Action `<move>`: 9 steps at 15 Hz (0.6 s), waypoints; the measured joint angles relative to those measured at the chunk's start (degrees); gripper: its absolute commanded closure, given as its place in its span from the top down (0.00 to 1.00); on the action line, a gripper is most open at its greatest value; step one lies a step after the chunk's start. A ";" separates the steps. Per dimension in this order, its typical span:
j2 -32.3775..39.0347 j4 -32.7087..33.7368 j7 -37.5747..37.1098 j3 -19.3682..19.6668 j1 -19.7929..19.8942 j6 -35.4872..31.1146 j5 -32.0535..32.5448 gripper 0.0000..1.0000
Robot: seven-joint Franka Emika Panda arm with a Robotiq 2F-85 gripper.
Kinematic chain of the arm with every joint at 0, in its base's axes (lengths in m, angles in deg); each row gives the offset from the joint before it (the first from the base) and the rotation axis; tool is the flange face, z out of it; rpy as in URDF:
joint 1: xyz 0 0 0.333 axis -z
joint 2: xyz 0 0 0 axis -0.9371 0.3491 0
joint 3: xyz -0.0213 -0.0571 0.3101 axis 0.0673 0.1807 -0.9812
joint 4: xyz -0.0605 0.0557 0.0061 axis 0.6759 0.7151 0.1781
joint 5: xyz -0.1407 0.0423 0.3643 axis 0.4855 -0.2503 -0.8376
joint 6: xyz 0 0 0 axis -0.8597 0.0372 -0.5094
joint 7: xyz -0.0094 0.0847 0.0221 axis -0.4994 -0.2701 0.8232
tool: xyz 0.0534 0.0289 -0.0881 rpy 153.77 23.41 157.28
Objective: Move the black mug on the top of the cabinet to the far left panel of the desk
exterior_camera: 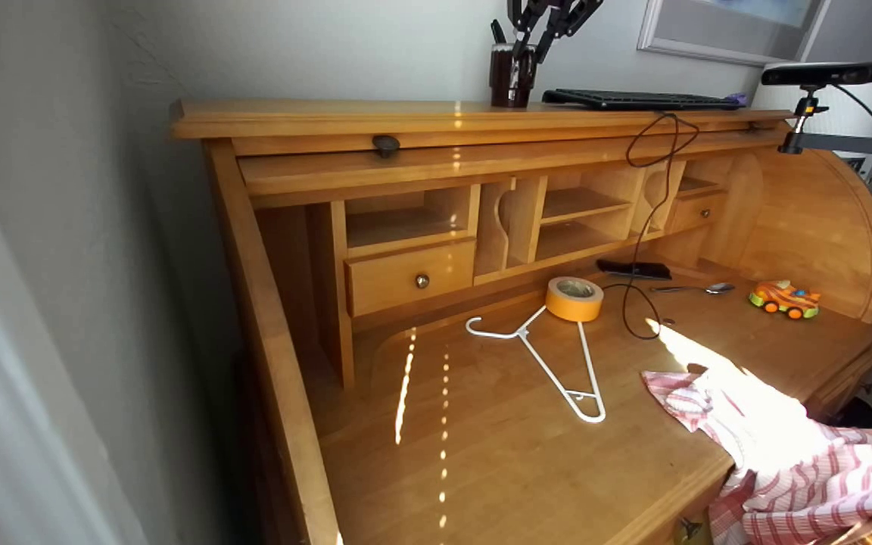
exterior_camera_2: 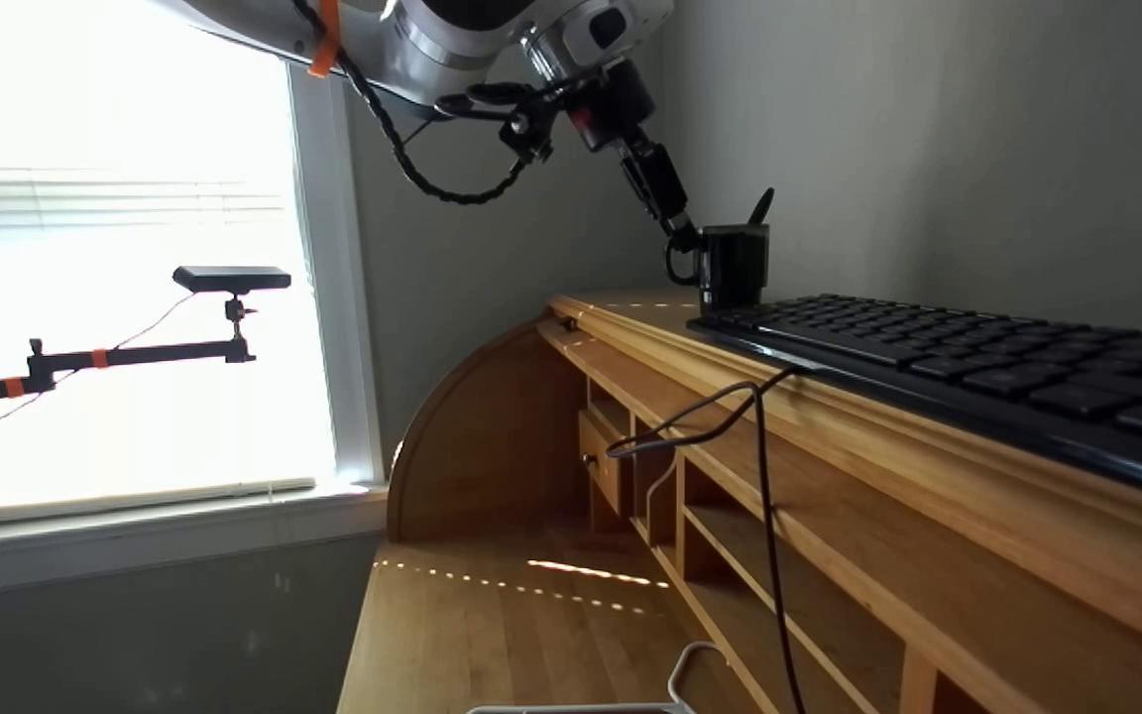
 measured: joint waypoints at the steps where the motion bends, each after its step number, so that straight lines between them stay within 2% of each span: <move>1: 0.05 0.00 -0.04 -0.01 0.00 0.00 0.00 0.00; 3: 0.09 0.02 -0.46 -0.02 0.00 -0.05 0.01 0.04; 6: -0.24 0.01 -3.05 -0.04 -0.23 0.22 0.01 0.04; 9: -3.76 -1.98 -3.32 -1.10 -1.19 1.31 -0.31 0.04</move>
